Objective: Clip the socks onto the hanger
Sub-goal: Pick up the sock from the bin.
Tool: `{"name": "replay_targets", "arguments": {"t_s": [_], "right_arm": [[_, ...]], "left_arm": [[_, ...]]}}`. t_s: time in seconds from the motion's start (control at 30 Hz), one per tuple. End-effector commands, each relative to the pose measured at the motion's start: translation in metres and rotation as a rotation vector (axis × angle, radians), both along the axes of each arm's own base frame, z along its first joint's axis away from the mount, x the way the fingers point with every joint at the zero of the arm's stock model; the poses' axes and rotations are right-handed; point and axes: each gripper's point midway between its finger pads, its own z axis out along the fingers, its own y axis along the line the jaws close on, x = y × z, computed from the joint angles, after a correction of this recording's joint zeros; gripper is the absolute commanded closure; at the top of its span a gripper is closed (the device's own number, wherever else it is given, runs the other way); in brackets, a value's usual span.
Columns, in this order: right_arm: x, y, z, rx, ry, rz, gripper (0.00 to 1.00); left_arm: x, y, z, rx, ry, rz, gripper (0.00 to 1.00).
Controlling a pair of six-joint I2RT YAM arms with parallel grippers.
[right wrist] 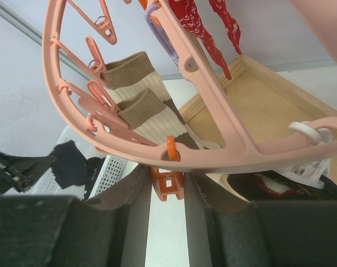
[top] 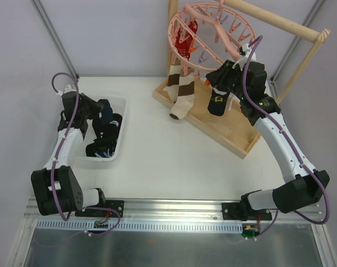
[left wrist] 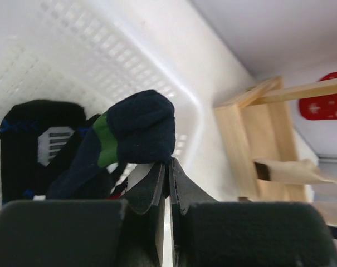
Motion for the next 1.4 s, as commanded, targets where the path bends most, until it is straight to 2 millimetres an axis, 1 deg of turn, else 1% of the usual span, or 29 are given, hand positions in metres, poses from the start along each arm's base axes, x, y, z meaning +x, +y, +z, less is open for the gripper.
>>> {"name": "replay_targets", "arguments": {"t_s": [0.0,0.03,0.07,0.13,0.17,0.23,0.27,0.3,0.37,0.4,0.47,0.5,0.57,0.6,0.67,0.7,0.77,0.8,0.83,0.87,0.9,0.97,1.0,1.03,1.07,1.13,1.17,1.23,1.37], "right_arm": [[-0.002,-0.005,0.019,0.030,-0.033,-0.015,0.99],[-0.002,-0.004,0.020,0.032,-0.034,-0.012,0.99],[-0.002,-0.004,0.021,0.036,-0.038,-0.011,0.99],[-0.002,-0.003,0.022,0.042,-0.040,-0.007,0.99],[-0.003,-0.002,0.023,0.046,-0.042,-0.004,0.99],[-0.003,-0.002,0.021,0.047,-0.039,-0.003,0.99],[-0.003,-0.002,0.023,0.051,-0.044,-0.002,0.99],[-0.003,-0.002,0.021,0.051,-0.040,-0.003,0.99],[-0.005,-0.001,0.021,0.053,-0.041,0.001,0.99],[-0.005,-0.002,0.021,0.053,-0.041,0.000,0.99],[-0.005,-0.002,0.020,0.054,-0.039,0.001,0.99],[-0.006,-0.002,0.020,0.053,-0.039,0.002,0.99],[-0.007,-0.002,0.019,0.053,-0.038,0.005,0.99],[-0.008,-0.002,0.020,0.052,-0.040,0.007,0.99],[-0.008,-0.003,0.017,0.047,-0.034,0.005,0.99],[-0.008,-0.003,0.016,0.048,-0.033,0.003,0.99],[-0.008,-0.003,0.016,0.047,-0.035,0.003,0.99],[-0.008,-0.002,0.015,0.047,-0.032,0.008,0.99],[-0.009,0.000,0.015,0.049,-0.031,0.015,0.99],[-0.009,0.000,0.015,0.048,-0.032,0.017,0.99],[-0.009,-0.001,0.015,0.048,-0.032,0.017,0.99],[-0.010,-0.001,0.014,0.045,-0.030,0.015,0.99],[-0.010,-0.002,0.013,0.042,-0.030,0.013,0.99],[-0.010,-0.003,0.013,0.042,-0.030,0.010,0.99],[-0.011,-0.003,0.012,0.040,-0.029,0.008,0.99],[-0.012,-0.004,0.011,0.037,-0.027,0.007,0.99],[-0.012,-0.004,0.010,0.035,-0.028,0.004,0.99],[-0.012,-0.005,0.010,0.031,-0.028,0.002,0.99],[-0.013,-0.006,0.009,0.028,-0.026,0.004,0.99]], "left_arm": [[-0.001,-0.008,0.058,-0.065,-0.142,0.011,1.00],[-0.003,-0.010,0.062,-0.073,-0.152,0.012,1.00],[-0.006,-0.009,0.071,-0.093,-0.174,0.028,1.00],[-0.011,-0.010,0.077,-0.111,-0.191,0.045,1.00],[-0.016,-0.010,0.087,-0.130,-0.216,0.059,1.00],[-0.021,-0.007,0.089,-0.148,-0.226,0.097,1.00],[-0.025,-0.007,0.094,-0.187,-0.241,0.117,1.00],[-0.028,-0.007,0.088,-0.211,-0.229,0.138,1.00],[-0.032,-0.009,0.088,-0.298,-0.230,0.173,1.00],[-0.035,-0.011,0.078,-0.330,-0.207,0.187,1.00],[-0.040,-0.010,0.070,-0.399,-0.190,0.234,1.00],[-0.044,-0.009,0.054,-0.420,-0.154,0.260,1.00],[-0.052,-0.007,0.035,-0.478,-0.104,0.328,1.00],[-0.058,-0.007,0.016,-0.494,-0.062,0.353,1.00],[-0.064,-0.008,0.004,-0.536,-0.041,0.381,1.00],[-0.068,-0.009,-0.009,-0.540,-0.013,0.388,1.00],[-0.073,-0.011,-0.024,-0.528,0.039,0.389,1.00],[-0.075,-0.011,-0.029,-0.518,0.057,0.389,0.95],[-0.075,-0.011,-0.034,-0.491,0.078,0.378,0.73],[-0.076,-0.011,-0.038,-0.476,0.094,0.369,0.57],[-0.076,-0.014,-0.036,-0.462,0.108,0.348,0.45],[-0.078,-0.014,-0.036,-0.380,0.125,0.290,0.34],[-0.078,-0.012,-0.030,-0.351,0.124,0.285,0.32],[-0.084,-0.011,-0.034,-0.321,0.150,0.283,0.30],[-0.089,-0.007,-0.035,-0.265,0.159,0.273,0.30],[-0.097,0.001,-0.037,-0.213,0.176,0.298,0.28],[-0.103,0.001,-0.038,-0.206,0.182,0.300,0.28],[-0.108,-0.002,-0.045,-0.218,0.193,0.297,0.28],[-0.106,-0.008,-0.049,-0.251,0.210,0.289,0.28]]}}
